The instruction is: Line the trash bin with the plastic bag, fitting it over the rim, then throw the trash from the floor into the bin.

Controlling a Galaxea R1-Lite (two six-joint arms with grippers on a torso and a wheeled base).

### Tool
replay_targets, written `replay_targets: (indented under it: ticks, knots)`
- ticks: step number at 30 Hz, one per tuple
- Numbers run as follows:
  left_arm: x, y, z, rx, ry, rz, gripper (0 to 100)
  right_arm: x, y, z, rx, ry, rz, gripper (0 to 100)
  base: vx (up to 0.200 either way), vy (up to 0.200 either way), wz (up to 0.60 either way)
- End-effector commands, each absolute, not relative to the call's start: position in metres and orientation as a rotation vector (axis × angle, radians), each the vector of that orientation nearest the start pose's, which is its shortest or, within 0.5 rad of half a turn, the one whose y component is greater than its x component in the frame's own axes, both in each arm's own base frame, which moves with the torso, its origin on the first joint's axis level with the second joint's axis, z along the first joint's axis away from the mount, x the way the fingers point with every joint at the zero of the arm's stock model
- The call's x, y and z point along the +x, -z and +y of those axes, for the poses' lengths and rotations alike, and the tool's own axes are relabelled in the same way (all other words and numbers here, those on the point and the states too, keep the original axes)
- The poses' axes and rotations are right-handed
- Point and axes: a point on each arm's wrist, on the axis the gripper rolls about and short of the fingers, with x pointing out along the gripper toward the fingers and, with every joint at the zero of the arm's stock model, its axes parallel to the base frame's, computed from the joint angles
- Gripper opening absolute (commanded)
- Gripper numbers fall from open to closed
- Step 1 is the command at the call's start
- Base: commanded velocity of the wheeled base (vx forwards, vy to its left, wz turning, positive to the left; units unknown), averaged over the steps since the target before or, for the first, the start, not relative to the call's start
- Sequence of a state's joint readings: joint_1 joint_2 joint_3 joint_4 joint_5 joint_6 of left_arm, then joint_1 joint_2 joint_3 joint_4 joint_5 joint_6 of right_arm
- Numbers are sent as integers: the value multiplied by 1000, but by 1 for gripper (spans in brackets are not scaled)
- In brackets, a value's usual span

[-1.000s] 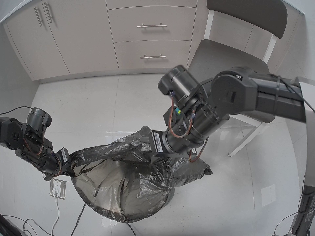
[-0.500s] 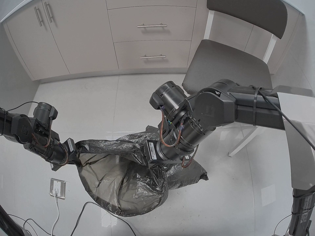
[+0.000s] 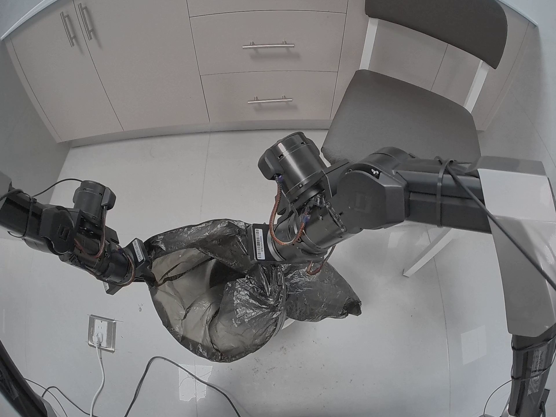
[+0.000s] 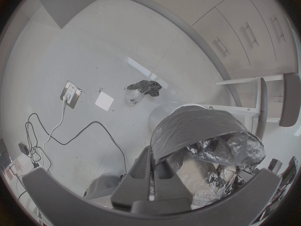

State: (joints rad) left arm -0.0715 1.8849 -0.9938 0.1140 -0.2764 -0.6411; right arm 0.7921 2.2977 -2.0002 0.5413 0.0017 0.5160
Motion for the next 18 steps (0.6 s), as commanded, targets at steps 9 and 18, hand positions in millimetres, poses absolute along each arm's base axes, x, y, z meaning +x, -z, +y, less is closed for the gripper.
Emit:
replay_targets:
  ticks: [9, 18]
  knots:
    - [362, -89, -32, -684, 21, 973, 0, 326, -140, 348, 54, -490, 869, 0, 0, 0, 0]
    - [391, -78, -39, -676, 59, 918, 0, 331, -130, 363, 3, -460, 740, 0, 0, 0, 0]
